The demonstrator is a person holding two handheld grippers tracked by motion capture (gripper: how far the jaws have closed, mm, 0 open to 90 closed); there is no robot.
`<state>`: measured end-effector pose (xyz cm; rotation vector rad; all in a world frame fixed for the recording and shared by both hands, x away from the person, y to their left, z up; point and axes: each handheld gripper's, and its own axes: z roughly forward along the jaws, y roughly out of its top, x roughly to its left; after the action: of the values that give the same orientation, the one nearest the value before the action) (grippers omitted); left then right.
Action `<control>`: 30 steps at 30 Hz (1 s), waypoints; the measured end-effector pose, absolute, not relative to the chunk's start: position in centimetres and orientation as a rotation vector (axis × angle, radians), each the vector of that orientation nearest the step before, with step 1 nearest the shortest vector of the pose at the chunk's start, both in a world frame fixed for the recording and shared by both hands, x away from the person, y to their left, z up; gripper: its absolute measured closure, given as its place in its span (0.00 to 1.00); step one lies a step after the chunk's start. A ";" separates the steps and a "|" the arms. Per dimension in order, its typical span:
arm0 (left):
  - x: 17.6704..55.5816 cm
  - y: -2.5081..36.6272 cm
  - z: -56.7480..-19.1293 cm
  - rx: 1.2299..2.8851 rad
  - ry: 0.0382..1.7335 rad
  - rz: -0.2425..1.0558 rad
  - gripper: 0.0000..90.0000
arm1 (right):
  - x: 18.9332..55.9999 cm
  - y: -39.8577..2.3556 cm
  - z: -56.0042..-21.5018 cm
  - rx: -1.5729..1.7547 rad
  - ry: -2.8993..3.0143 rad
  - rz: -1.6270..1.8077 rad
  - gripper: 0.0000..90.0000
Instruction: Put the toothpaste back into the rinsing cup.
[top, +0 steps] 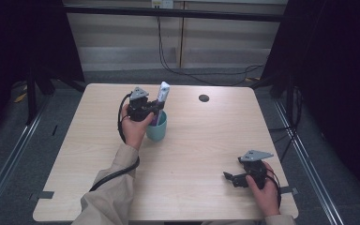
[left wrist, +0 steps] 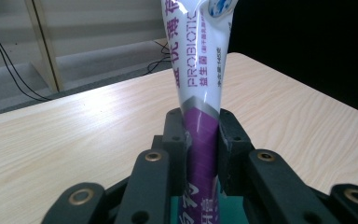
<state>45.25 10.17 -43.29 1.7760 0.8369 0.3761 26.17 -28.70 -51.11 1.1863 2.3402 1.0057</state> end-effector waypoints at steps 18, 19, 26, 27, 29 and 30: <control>44.2 10.5 -44.0 1.796 0.838 0.380 0.85 | 26.2 -28.7 -51.1 1.187 2.341 1.005 0.12; 44.2 10.5 -44.0 1.796 0.838 0.380 0.85 | 26.2 -28.7 -51.1 1.187 2.341 1.005 0.12; 44.0 10.7 -44.3 1.802 0.843 0.379 0.85 | 26.2 -28.7 -51.1 1.187 2.340 1.003 0.12; 44.0 10.7 -44.3 1.801 0.844 0.377 0.85 | 26.2 -28.7 -51.1 1.186 2.340 1.006 0.12; 43.9 10.6 -44.3 1.802 0.844 0.378 0.85 | 26.2 -28.7 -51.1 1.186 2.340 1.006 0.12; 43.9 10.6 -44.3 1.805 0.837 0.381 0.84 | 26.2 -28.7 -51.1 1.187 2.340 1.005 0.12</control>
<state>43.88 10.58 -44.25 1.8052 0.8374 0.3812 26.17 -28.70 -51.11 1.1865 2.3403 1.0054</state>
